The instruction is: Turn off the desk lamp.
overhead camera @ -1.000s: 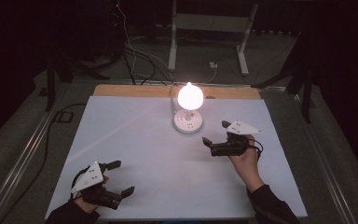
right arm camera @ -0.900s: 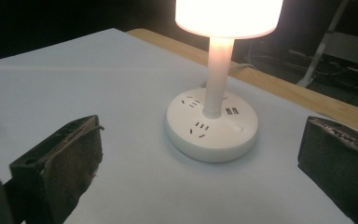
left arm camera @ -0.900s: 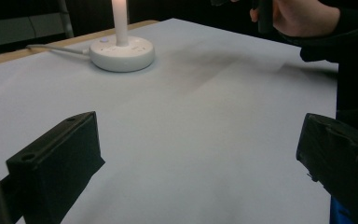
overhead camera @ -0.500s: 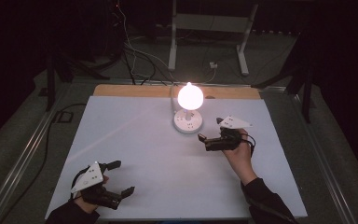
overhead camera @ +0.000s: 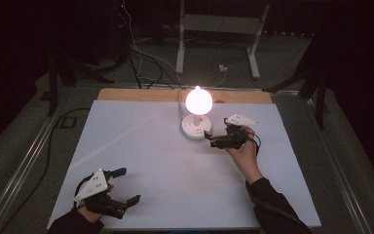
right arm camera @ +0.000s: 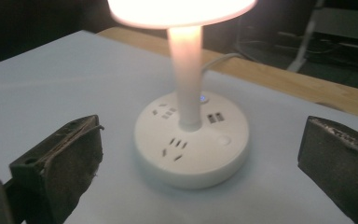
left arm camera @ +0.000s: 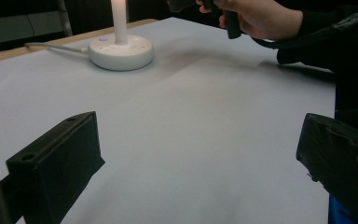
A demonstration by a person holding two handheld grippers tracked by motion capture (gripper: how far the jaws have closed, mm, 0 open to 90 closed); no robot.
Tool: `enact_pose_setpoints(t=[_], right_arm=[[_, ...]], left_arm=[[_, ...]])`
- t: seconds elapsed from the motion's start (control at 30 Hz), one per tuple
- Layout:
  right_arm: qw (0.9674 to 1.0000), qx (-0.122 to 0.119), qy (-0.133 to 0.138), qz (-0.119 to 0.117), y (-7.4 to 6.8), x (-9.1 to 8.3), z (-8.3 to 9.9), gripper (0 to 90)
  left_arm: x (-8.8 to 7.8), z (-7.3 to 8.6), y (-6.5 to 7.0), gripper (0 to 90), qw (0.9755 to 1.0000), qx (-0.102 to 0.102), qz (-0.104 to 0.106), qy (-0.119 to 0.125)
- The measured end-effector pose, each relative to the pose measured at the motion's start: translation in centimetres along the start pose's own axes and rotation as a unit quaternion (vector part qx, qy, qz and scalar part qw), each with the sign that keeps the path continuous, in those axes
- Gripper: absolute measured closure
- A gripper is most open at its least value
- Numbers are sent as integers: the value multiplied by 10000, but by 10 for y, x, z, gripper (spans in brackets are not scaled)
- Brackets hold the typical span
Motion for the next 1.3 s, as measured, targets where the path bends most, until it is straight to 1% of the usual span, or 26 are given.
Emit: enact_pose_setpoints(t=[0.07, 0.1, 0.13, 0.2, 0.23, 0.27, 0.3, 0.33, 0.37, 0.43, 0.47, 0.5, 0.63, 0.7, 0.77, 0.87, 0.93, 1.1, 1.17, 1.23, 1.3], right_arm=[[10000, 63, -33, 40, 2, 5, -1, 0], [9999, 40, -4, 114, 4, 6, -2, 25], [9998, 89, -31, 148, 5, 8, -2, 66], [9997, 144, -8, 196, 7, 11, -4, 81], [9996, 164, -54, 208, 8, 13, -4, 145], [9995, 175, -92, 261, 9, 15, -4, 168], [9994, 191, -73, 278, 10, 17, -4, 170], [9993, 214, -84, 296, 11, 19, -4, 201], [9991, 236, -131, 331, 11, 20, -3, 263], [9988, 236, -137, 407, 13, 24, -3, 319], [9986, 238, -172, 449, 13, 25, -3, 380], [9983, 212, -176, 520, 14, 26, -3, 414], [9975, 250, -215, 620, 18, 32, -2, 499], [9971, 280, -276, 658, 19, 35, 0, 564], [9965, 303, -330, 708, 20, 38, 1, 611], [9955, 221, -413, 820, 23, 42, 3, 676], [9950, 288, -455, 837, 24, 44, 4, 734], [9938, 318, -625, 858, 27, 50, 9, 844], [9938, 332, -654, 832, 27, 53, 10, 868], [9935, 288, -700, 845, 27, 55, 12, 891], [9935, 289, -696, 851, 27, 57, 13, 894]], left_arm=[[0, 0, 0, 5, 10000, -5, 3, -4], [0, 0, 0, 5, 10000, -6, -2, -11], [0, 0, 0, 5, 10000, -10, -5, -9], [0, 0, 0, 5, 10000, -1, -3, -7], [0, 0, 0, 5, 10000, -2, -1, -8], [0, 0, 0, 5, 10000, -9, 1, -2], [0, 0, 0, 5, 10000, -11, -1, -7], [0, 0, 0, 5, 10000, -6, -5, -5], [0, 0, 0, 5, 10000, -2, -4, -1], [0, 0, 0, 5, 10000, 4, 4, -13], [0, 0, 0, 5, 10000, -7, 6, -5], [0, 0, 0, 5, 10000, -13, 7, -4], [0, 0, 0, 5, 10000, -24, 13, 4], [0, 0, 0, 5, 10000, -52, 19, 12], [0, 0, 0, 5, 10000, -35, 15, -2], [0, 0, -1, 5, 10000, -54, 21, 11], [0, 0, -1, 6, 10000, -58, 22, -7], [0, 0, -1, 5, 10000, -85, 32, 4], [0, 0, 0, 5, 10000, -74, 30, -5], [0, 0, -1, 5, 10000, -81, 33, 8], [0, 0, 0, 5, 10000, -82, 37, -8]])
Point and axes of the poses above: each handheld gripper's, and its own axes: x roughly forward along the jaws, z roughly out of its underside, y roughly to its right, the point moved 9 cm from there along x, roughly forward along the jaws, and after that the axes turned 6 degrees about x, right-handed, at the moved point
